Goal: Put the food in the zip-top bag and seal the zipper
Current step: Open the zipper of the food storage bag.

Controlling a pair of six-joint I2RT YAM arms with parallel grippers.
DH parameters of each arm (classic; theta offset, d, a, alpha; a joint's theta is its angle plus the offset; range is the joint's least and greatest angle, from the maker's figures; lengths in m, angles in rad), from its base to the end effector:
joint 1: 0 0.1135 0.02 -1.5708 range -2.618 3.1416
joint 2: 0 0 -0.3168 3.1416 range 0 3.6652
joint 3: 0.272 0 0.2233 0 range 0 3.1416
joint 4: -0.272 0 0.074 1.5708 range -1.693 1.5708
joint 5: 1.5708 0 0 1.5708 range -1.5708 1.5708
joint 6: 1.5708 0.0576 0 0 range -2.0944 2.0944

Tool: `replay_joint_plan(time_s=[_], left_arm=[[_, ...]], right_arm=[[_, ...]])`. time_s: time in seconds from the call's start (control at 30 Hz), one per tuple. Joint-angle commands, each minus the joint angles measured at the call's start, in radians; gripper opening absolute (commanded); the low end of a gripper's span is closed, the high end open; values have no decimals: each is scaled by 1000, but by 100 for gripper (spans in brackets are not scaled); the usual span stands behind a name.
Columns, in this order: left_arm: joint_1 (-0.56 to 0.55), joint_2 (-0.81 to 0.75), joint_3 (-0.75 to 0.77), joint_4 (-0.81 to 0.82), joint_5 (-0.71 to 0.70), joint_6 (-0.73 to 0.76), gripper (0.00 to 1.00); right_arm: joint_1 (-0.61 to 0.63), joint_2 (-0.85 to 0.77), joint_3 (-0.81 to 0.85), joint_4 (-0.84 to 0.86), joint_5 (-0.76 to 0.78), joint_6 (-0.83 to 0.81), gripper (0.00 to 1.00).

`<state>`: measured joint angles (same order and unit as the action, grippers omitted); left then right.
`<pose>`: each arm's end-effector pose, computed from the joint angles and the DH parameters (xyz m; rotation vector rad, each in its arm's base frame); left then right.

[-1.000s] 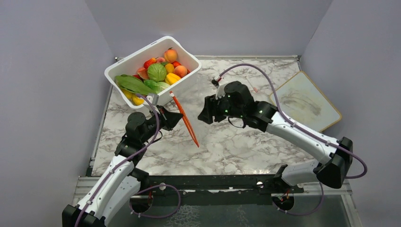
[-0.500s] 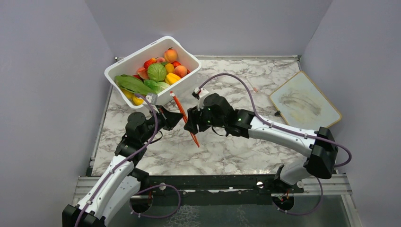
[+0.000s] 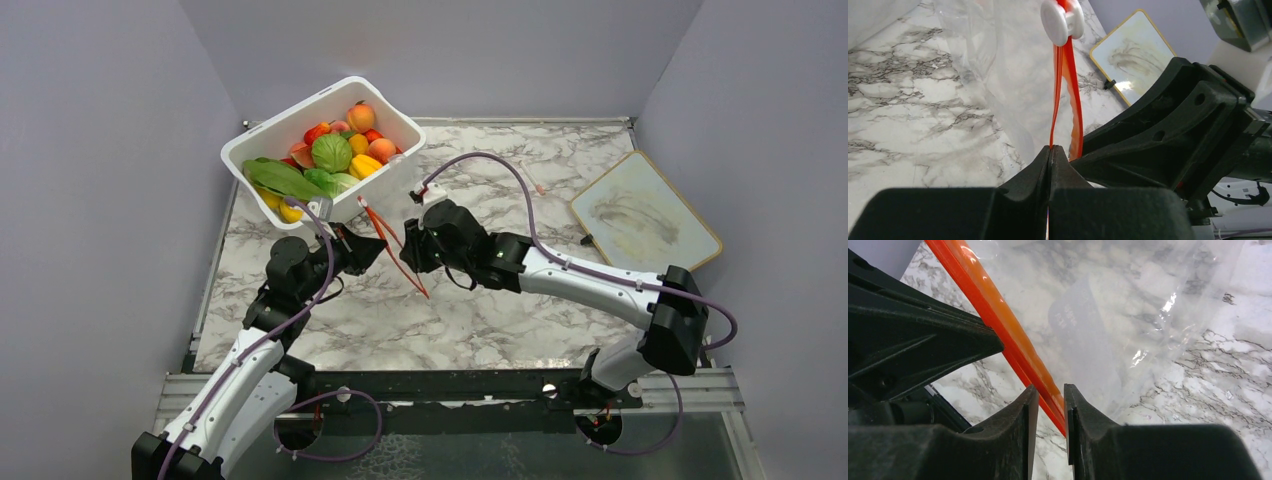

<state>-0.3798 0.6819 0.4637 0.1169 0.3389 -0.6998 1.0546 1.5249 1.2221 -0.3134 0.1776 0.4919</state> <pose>0.1087 -0.0640 0.3122 -0.0118 1.7877 -1.0798 0.1744 0.2866 0.3476 -0.5267 2.1967 0.6714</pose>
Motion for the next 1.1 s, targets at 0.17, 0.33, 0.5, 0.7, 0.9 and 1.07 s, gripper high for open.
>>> replay_joint_plan(time_s=[0.17,0.33,0.5,0.7,0.9,1.07], left_arm=[[-2,4,21,-13,-22,14,0],[-2,9,24,-11,-2,-19,0],[-1,14,40,-21,9,-24,0],[-1,2,81,-70,-10,29,0],[-2,22,175,-190,-39,126,0],[-1,49,198,-204,-26,137,0]], right_arm=[[2,-21,-11,35,107,13,24],[1,-11,-28,85,168,21,25],[2,-23,-64,159,212,-20,25],[1,-89,-75,117,214,-33,1],[2,-201,-104,-33,248,1,1],[2,-305,-121,-99,249,39,1]])
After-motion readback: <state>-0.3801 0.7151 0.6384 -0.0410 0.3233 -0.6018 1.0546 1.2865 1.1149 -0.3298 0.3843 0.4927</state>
